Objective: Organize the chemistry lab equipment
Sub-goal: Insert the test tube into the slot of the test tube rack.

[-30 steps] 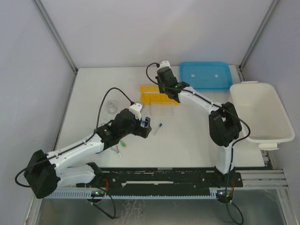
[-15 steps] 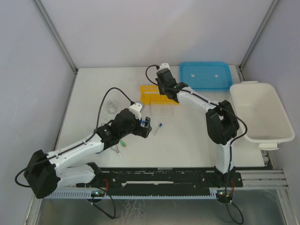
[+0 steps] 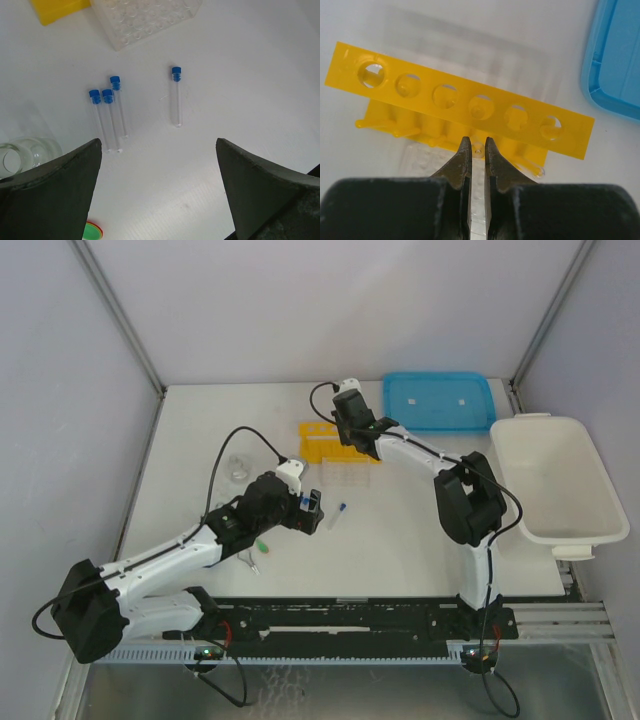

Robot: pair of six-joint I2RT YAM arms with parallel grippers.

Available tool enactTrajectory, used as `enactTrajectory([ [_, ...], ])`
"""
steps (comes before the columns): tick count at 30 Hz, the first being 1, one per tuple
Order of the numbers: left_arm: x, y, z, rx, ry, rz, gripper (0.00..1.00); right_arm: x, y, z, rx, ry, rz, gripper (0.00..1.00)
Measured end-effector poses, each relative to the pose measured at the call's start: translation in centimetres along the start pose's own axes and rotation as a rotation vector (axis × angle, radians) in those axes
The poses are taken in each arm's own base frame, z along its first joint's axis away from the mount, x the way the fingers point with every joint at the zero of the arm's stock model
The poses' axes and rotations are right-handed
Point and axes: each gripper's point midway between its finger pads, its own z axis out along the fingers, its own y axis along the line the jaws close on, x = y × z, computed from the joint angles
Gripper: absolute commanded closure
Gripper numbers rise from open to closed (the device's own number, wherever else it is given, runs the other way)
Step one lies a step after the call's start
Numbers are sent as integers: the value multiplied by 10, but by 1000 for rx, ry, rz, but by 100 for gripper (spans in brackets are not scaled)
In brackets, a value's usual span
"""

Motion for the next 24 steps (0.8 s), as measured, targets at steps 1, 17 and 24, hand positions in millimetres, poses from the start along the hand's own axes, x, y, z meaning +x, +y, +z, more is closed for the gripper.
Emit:
enactTrajectory([
  [1,0,0,0,0,0,0,0,0,0,0,0,0,0,100],
  [17,7,-2,5,11,29,2,0,0,0,-1,12,-3,-5,100],
  [24,8,-3,5,17,32,-4,0,-10,-2,-19,25,-29,-9,100],
])
